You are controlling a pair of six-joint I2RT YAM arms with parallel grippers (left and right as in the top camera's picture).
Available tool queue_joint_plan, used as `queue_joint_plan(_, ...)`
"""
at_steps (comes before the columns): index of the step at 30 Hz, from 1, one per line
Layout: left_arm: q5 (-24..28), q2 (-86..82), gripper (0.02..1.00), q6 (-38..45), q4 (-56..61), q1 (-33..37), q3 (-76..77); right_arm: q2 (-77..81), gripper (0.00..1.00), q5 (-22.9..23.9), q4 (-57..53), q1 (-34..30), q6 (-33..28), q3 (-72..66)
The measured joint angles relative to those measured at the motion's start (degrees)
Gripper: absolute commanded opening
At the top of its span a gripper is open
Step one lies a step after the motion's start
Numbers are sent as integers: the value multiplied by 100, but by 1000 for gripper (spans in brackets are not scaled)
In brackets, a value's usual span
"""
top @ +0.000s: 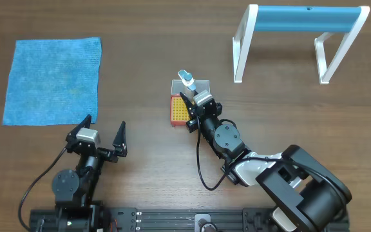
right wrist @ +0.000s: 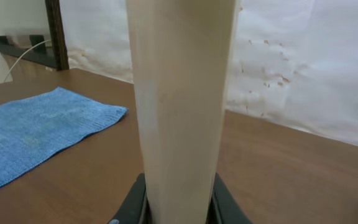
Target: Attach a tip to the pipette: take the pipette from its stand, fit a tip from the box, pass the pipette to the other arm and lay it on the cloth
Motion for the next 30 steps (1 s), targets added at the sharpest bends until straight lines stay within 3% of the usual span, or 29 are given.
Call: queue_joint_plan(30,0,0,939,0,0,0,0,153,71,7,-315,-2,111,269)
